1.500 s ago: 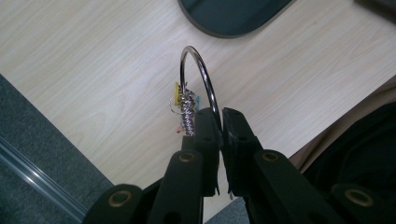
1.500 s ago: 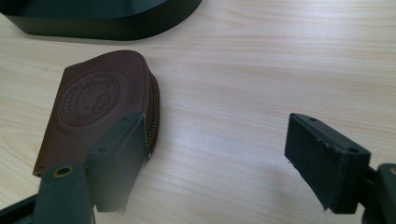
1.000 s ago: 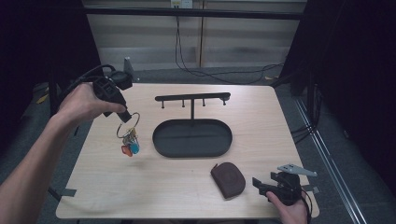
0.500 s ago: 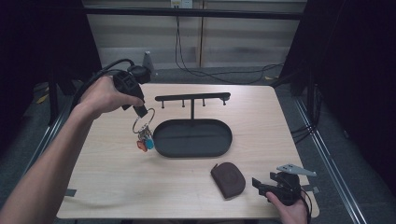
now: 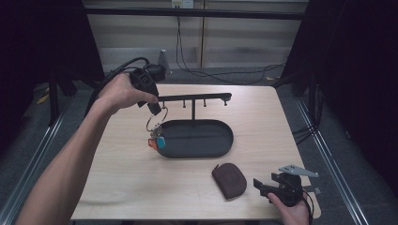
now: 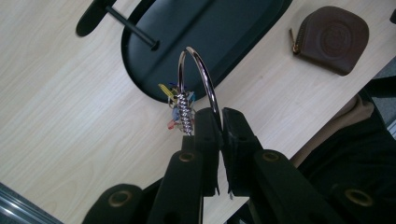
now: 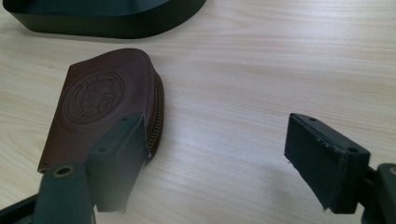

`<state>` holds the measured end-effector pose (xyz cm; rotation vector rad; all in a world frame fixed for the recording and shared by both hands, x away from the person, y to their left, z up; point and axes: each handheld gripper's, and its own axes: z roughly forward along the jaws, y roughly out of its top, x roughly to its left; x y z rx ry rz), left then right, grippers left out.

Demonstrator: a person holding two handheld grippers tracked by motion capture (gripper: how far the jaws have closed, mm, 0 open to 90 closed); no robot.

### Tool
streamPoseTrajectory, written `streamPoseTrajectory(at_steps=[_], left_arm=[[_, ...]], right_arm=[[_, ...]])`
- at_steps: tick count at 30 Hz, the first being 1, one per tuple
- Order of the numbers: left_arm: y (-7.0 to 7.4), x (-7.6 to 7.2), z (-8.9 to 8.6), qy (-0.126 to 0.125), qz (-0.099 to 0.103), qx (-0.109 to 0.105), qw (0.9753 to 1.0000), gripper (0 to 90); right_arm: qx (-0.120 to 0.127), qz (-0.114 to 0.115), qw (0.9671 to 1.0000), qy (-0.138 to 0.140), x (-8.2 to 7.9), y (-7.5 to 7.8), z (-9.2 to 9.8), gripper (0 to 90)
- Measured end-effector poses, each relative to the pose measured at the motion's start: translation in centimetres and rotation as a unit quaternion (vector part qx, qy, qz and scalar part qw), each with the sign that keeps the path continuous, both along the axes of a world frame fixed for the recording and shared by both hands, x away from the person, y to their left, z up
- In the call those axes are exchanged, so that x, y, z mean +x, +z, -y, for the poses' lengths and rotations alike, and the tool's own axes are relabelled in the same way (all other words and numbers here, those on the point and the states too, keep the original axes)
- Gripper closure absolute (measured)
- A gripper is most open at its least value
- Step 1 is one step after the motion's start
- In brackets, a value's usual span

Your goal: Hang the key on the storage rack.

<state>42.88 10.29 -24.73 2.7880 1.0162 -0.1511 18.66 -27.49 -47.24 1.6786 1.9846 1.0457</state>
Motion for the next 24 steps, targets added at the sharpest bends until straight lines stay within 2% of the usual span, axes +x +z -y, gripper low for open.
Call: streamPoseTrajectory(at_steps=[5,7,14,16,18,19,24], left_arm=[[-0.4,0.8,0.6,0.012,0.001,0.013,0.9998,85.6],[-0.5,1.1,0.6,0.016,0.014,0.02,0.9996,85.5],[-1.3,2.5,0.6,0.028,0.026,0.037,0.9986,85.6],[-1.5,2.7,0.5,0.028,0.035,0.045,0.998,85.5],[-1.9,2.8,0.6,0.02,0.041,0.043,0.998,85.5],[-1.9,2.9,0.4,0.026,0.051,0.044,0.9974,85.5],[-2.8,3.0,0.0,0.031,0.047,0.043,0.9975,85.5]], right_arm=[[0.001,0.0,1.0,0.001,0.0,0.0,0.0,20.9],[0.0,0.0,1.0,0.003,0.0,0.0,0.0,20.9],[-0.002,0.002,1.0,0.003,-0.1,0.1,0.0,20.9],[-0.002,0.002,1.0,0.004,-0.1,0.1,-0.1,20.9],[-0.001,0.001,1.0,0.004,-0.1,0.0,-0.1,20.8],[-0.001,0.001,1.0,0.004,-0.1,0.1,-0.1,20.8],[-0.001,0.001,1.0,0.006,-0.1,0.1,-0.1,20.8]])
